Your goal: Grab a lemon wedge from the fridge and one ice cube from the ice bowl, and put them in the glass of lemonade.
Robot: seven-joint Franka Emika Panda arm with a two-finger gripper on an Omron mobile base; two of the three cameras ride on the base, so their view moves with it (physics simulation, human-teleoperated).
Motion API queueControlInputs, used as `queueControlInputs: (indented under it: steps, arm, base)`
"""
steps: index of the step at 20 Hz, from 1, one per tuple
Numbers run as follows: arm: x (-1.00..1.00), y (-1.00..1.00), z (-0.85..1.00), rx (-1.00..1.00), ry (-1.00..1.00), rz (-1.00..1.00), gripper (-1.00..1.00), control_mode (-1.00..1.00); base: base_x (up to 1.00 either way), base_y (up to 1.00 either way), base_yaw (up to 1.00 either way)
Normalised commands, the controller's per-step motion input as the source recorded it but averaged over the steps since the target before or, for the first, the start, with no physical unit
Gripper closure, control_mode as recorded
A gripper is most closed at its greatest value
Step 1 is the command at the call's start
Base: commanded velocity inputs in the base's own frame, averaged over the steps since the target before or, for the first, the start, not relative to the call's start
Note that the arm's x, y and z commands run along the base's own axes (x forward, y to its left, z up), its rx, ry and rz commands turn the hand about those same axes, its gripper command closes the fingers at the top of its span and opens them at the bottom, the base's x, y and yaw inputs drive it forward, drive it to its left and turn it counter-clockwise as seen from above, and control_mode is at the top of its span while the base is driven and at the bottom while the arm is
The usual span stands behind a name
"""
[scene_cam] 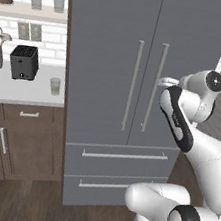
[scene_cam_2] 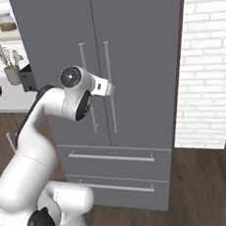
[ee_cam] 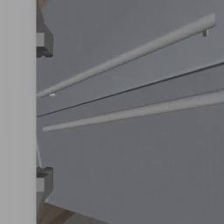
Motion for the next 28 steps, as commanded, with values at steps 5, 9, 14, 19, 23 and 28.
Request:
queueControlInputs:
  steps: [5,9,14,19,23,28]
  arm:
    - [0.6,0.0,-0.47,-0.08,0.0,0.0,-1.0,-1.0]
    - [0.36,0.0,-0.33,0.0,-0.08,0.0,-1.0,-1.0]
    - [0.44,0.0,-0.17,0.0,-0.03,0.0,-1.0,-1.0]
    - [0.51,-0.05,-0.12,0.0,0.0,0.0,-1.0,-1.0]
    - [0.32,-0.16,-0.07,0.0,-0.01,0.0,-1.0,-1.0]
    - [0.36,-0.14,-0.06,0.0,-0.01,0.0,-1.0,-1.0]
  base:
    - [0.0,0.0,0.0]
    - [0.0,0.0,0.0]
    - [0.0,0.0,0.0]
    - [0.0,0.0,0.0]
    - [0.0,0.0,0.0]
    - [0.0,0.0,0.0]
